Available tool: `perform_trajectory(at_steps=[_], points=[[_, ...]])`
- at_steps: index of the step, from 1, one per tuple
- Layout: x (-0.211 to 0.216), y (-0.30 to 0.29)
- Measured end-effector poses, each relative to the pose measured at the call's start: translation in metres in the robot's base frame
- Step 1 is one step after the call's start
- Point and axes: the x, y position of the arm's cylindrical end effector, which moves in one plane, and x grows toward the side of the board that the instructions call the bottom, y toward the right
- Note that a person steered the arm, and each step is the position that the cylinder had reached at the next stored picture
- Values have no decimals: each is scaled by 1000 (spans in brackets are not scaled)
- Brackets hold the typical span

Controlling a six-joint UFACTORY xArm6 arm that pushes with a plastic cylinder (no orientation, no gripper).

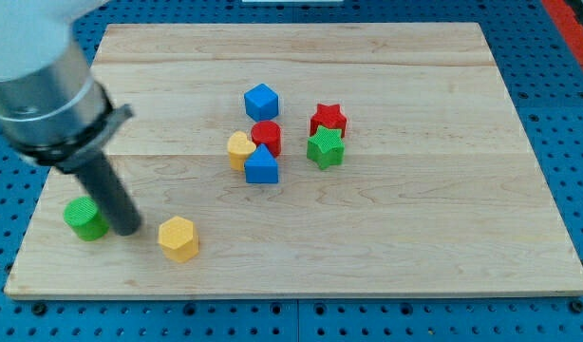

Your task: Push the yellow hexagon towards the green circle

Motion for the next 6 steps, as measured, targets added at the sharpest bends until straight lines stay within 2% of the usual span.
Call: perform_trajectory(at_steps=[2,3,4,5,6], points=[[-5,99],[21,141],[56,120],[45,36],[44,-14]])
